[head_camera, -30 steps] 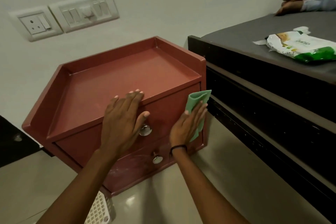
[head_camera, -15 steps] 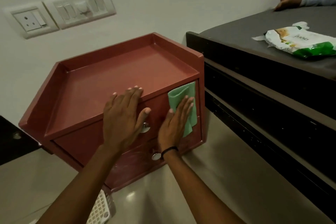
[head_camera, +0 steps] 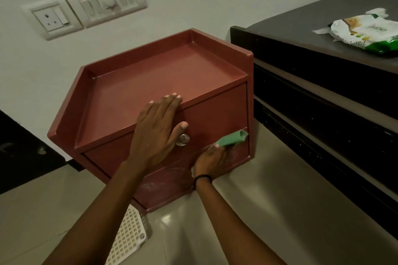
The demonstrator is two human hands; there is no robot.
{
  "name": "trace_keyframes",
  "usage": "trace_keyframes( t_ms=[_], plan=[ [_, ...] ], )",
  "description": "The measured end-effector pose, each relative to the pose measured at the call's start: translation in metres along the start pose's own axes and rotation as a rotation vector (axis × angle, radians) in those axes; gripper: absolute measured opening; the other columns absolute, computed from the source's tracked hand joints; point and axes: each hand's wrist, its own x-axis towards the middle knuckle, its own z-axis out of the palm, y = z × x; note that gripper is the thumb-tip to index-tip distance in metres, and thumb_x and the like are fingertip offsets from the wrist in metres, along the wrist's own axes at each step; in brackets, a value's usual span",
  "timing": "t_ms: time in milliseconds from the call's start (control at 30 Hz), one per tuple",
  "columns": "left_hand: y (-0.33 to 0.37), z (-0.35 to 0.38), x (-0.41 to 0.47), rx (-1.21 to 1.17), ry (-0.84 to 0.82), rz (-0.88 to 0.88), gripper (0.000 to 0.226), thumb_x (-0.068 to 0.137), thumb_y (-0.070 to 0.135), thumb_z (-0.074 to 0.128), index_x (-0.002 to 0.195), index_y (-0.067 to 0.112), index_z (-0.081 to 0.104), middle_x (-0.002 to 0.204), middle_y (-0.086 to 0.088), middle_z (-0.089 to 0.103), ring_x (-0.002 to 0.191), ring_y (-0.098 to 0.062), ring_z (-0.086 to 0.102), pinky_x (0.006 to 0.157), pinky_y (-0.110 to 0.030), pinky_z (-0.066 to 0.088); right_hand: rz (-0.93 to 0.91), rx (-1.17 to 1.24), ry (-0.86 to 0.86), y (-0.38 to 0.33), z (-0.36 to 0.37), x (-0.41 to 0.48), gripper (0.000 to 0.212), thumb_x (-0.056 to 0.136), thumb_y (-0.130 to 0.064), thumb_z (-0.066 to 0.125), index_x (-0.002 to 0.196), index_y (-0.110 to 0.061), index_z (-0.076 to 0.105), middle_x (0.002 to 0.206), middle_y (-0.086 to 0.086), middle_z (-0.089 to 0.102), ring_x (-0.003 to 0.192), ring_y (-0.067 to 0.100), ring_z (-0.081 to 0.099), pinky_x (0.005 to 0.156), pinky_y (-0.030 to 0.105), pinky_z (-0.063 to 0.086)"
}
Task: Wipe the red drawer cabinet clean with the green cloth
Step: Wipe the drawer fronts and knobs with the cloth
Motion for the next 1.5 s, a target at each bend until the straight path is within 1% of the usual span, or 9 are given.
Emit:
trace_keyframes(
  t_ms=[167,333,433,567,700,933,1067,1200,1500],
  plan=[
    [0.003,0.006,0.002,0.035,0.047,-0.004,0.065,0.105,0.055,0.023,0.156,0.016,0.035,0.160,-0.003,0.039,0.150,-0.021,0.030,0.124,-0.039,0.009,-0.065,-0.109,-0.236,0.044,-0.003,-0.054,0.057,0.108,-0.027,0.024,0.158,-0.012,0.004,0.167,0.004,0.003,0.154,0.017,0.011,0.124,0.037,0.022],
    [0.007,0.018,-0.010,0.220,0.065,0.139,0.067,0.105,0.050,0.034,0.160,0.012,0.026,0.169,-0.011,0.019,0.157,-0.027,0.012,0.125,-0.054,0.004,0.127,-0.133,0.000,0.015,-0.014,0.044,0.055,0.108,-0.021,0.027,0.156,0.000,0.010,0.165,0.016,0.014,0.154,0.027,0.010,0.123,0.034,-0.006],
    [0.014,0.033,-0.024,0.281,-0.028,0.360,0.064,0.105,0.043,0.038,0.160,0.012,0.028,0.169,-0.014,0.017,0.157,-0.029,0.012,0.125,-0.054,0.008,0.021,-0.144,0.023,0.020,-0.019,0.053,0.055,0.108,-0.023,0.024,0.156,-0.001,0.009,0.164,0.019,0.015,0.154,0.027,0.010,0.114,0.014,-0.023],
    [0.022,0.050,-0.033,0.325,-0.222,0.434,0.061,0.103,0.038,0.036,0.157,0.011,0.034,0.167,-0.014,0.021,0.155,-0.030,0.017,0.125,-0.052,0.018,-0.214,-0.184,-0.218,0.063,-0.010,-0.041,0.056,0.108,-0.026,0.028,0.153,-0.016,-0.004,0.164,0.000,-0.004,0.155,0.020,0.004,0.125,0.037,0.018],
    [0.027,0.053,-0.031,0.375,-0.285,0.422,0.062,0.102,0.040,0.032,0.155,0.009,0.039,0.165,-0.014,0.026,0.154,-0.029,0.022,0.123,-0.051,0.016,-0.165,-0.179,-0.299,0.074,-0.002,-0.051,0.057,0.108,-0.032,0.025,0.156,-0.020,-0.005,0.166,-0.001,-0.008,0.152,0.008,-0.007,0.122,0.017,0.001],
    [0.020,0.038,-0.031,0.323,-0.290,0.386,0.068,0.102,0.038,0.046,0.160,0.011,0.025,0.169,-0.012,0.012,0.157,-0.026,0.008,0.127,-0.048,0.011,0.077,-0.115,-0.048,0.043,-0.015,0.057,0.057,0.108,-0.024,0.026,0.156,-0.001,0.006,0.166,0.017,0.007,0.155,0.026,0.003,0.122,0.030,-0.006],
    [0.012,0.042,-0.032,0.303,-0.299,0.378,0.069,0.103,0.037,0.040,0.162,0.012,0.015,0.170,-0.009,0.000,0.157,-0.024,-0.003,0.126,-0.043,-0.004,0.099,-0.061,-0.175,0.068,-0.007,0.005,0.058,0.108,-0.031,0.027,0.157,-0.004,0.010,0.166,0.014,0.011,0.154,0.025,0.012,0.123,0.030,0.010],
    [0.006,0.047,-0.033,0.340,-0.245,0.402,0.067,0.102,0.033,0.046,0.161,0.013,0.021,0.169,-0.011,0.002,0.157,-0.026,0.001,0.126,-0.046,0.001,0.231,-0.032,-0.377,0.088,-0.004,-0.058,0.058,0.106,-0.042,0.025,0.156,-0.012,0.025,0.159,0.012,0.035,0.140,0.031,0.043,0.113,0.039,0.036],
    [-0.022,0.034,-0.036,0.401,-0.082,0.324,0.070,0.100,0.032,0.052,0.162,0.018,0.021,0.171,-0.011,-0.001,0.158,-0.026,-0.002,0.126,-0.044,0.005,0.065,0.002,-0.099,0.047,-0.014,0.034,0.060,0.108,-0.034,0.024,0.158,-0.006,0.005,0.167,0.011,0.006,0.155,0.022,0.004,0.126,0.035,0.003]
  ],
)
